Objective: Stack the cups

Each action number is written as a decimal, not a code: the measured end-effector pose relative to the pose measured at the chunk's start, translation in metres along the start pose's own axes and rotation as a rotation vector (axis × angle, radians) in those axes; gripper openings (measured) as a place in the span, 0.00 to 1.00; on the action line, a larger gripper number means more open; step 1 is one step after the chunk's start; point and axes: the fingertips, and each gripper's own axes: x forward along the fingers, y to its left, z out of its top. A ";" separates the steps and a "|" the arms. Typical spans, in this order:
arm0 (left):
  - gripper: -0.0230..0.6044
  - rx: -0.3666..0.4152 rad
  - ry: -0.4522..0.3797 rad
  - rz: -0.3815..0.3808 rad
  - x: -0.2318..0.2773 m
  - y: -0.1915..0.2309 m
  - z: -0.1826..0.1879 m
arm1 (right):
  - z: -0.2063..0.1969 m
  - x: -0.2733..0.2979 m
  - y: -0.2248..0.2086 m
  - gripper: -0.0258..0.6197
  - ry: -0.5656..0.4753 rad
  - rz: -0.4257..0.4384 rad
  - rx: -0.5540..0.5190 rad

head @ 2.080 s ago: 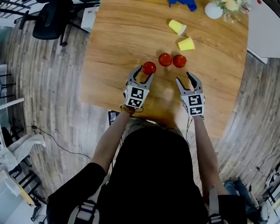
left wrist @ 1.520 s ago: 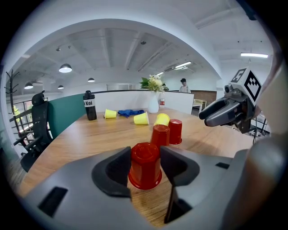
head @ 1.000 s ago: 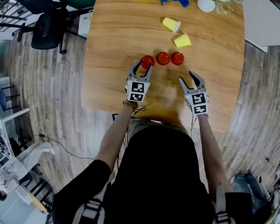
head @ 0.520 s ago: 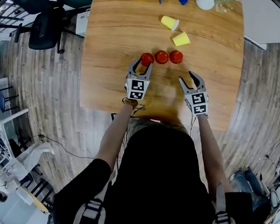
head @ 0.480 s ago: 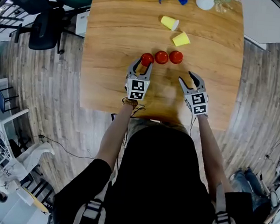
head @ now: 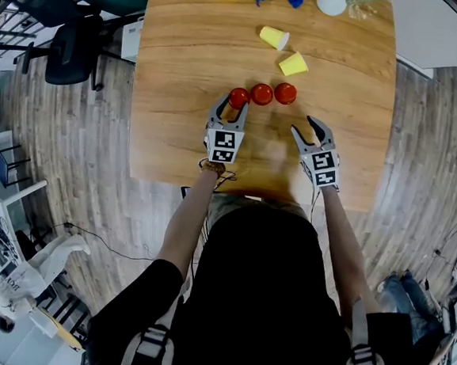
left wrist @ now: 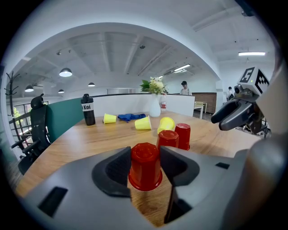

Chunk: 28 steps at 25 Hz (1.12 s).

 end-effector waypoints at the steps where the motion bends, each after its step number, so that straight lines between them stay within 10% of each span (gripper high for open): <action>1: 0.39 -0.001 -0.001 0.001 0.000 0.000 0.000 | 0.001 0.000 0.000 0.39 0.000 0.000 -0.001; 28: 0.40 0.002 -0.027 -0.029 -0.020 -0.004 0.014 | 0.037 0.009 -0.044 0.39 -0.044 0.001 -0.132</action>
